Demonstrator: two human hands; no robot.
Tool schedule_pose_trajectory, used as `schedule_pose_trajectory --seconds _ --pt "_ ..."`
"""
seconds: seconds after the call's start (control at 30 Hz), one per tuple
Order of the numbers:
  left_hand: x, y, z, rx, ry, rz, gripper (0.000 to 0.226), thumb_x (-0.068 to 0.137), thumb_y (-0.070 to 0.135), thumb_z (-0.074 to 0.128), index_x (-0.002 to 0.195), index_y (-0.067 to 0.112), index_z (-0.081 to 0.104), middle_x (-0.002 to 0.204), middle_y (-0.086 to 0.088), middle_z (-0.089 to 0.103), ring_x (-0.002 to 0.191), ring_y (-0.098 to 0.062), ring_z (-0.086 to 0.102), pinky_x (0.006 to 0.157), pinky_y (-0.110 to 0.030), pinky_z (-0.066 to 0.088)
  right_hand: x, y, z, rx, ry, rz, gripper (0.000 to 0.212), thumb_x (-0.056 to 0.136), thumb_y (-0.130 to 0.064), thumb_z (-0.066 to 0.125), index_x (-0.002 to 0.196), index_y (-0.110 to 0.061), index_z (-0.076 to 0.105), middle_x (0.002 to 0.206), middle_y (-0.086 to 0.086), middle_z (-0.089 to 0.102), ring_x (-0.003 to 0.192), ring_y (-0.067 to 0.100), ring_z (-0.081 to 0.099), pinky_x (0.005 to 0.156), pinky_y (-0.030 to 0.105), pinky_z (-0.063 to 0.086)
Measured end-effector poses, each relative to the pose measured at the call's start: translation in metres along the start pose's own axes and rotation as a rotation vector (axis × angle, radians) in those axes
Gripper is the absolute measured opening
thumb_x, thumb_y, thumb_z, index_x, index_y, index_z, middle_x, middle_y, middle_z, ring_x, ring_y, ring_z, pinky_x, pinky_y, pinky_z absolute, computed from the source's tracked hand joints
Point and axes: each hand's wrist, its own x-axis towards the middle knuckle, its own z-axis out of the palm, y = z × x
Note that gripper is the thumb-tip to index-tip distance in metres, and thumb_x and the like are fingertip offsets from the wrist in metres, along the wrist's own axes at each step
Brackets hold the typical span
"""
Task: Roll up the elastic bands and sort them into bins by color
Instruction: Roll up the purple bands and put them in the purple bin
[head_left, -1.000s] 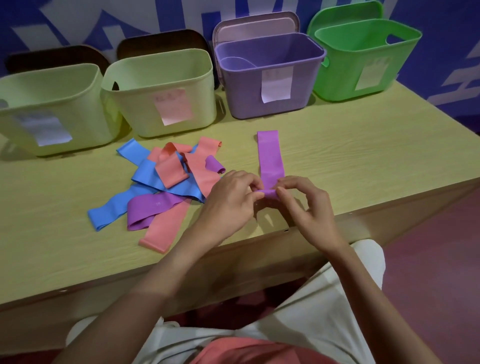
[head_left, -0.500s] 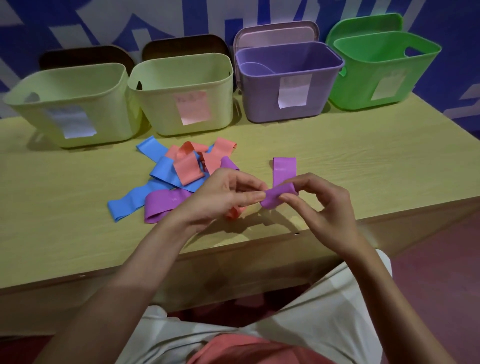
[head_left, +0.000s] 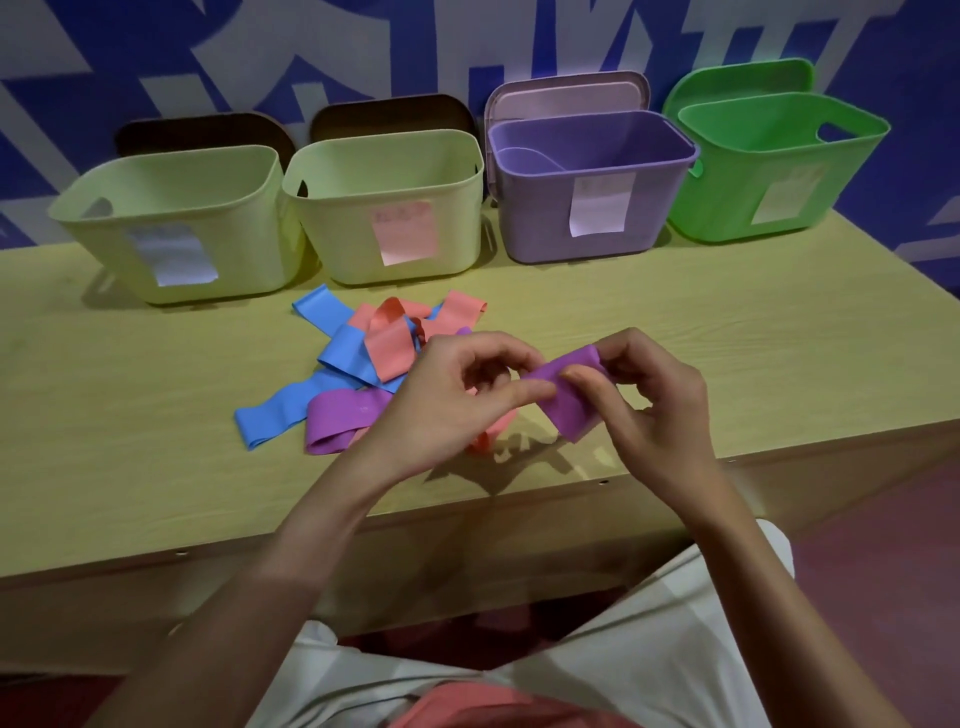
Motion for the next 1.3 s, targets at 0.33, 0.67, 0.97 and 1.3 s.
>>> schedule_pose_trajectory --seconds 0.33,0.67,0.97,1.3 --pt "-0.009 0.002 0.007 -0.135 0.072 -0.019 0.021 0.084 0.003 0.062 0.097 0.018 0.068 0.064 0.020 0.066 0.066 0.008 0.058 0.065 -0.009 0.043 -0.002 -0.013 -0.002 0.197 -0.072 0.129 0.013 0.088 -0.018 0.064 0.092 -0.028 0.056 0.073 -0.012 0.070 0.065 -0.003 0.063 0.057 0.013 0.042" --pt "-0.012 0.001 0.009 -0.261 0.023 -0.107 0.023 0.091 0.022 0.058 0.074 0.008 0.065 0.061 0.001 0.043 0.058 -0.008 0.039 0.054 -0.017 0.036 -0.003 -0.015 -0.001 0.261 -0.080 0.187 0.008 0.092 -0.019 0.060 0.097 -0.024 0.055 0.064 -0.002 0.067 0.058 0.001 0.058 0.048 0.025 0.040" --pt "-0.018 -0.001 0.016 0.064 0.230 0.099 0.013 0.082 0.019 0.068 0.094 0.018 0.071 0.078 0.008 0.067 0.072 -0.011 0.059 0.067 -0.025 0.049 -0.003 -0.020 0.004 0.263 0.008 0.185 0.015 0.088 -0.020 0.060 0.082 -0.019 0.047 0.053 -0.012 0.058 0.047 -0.002 0.050 0.049 0.010 0.034" --pt "-0.015 0.009 0.020 0.081 0.286 0.150 0.015 0.087 0.014 0.059 0.096 0.018 0.070 0.068 0.026 0.061 0.064 0.003 0.054 0.059 -0.014 0.044 -0.004 -0.025 0.000 0.310 -0.107 0.157 0.005 0.096 -0.025 0.046 0.101 -0.024 0.045 0.053 -0.020 0.053 0.045 -0.002 0.042 0.047 0.010 0.031"
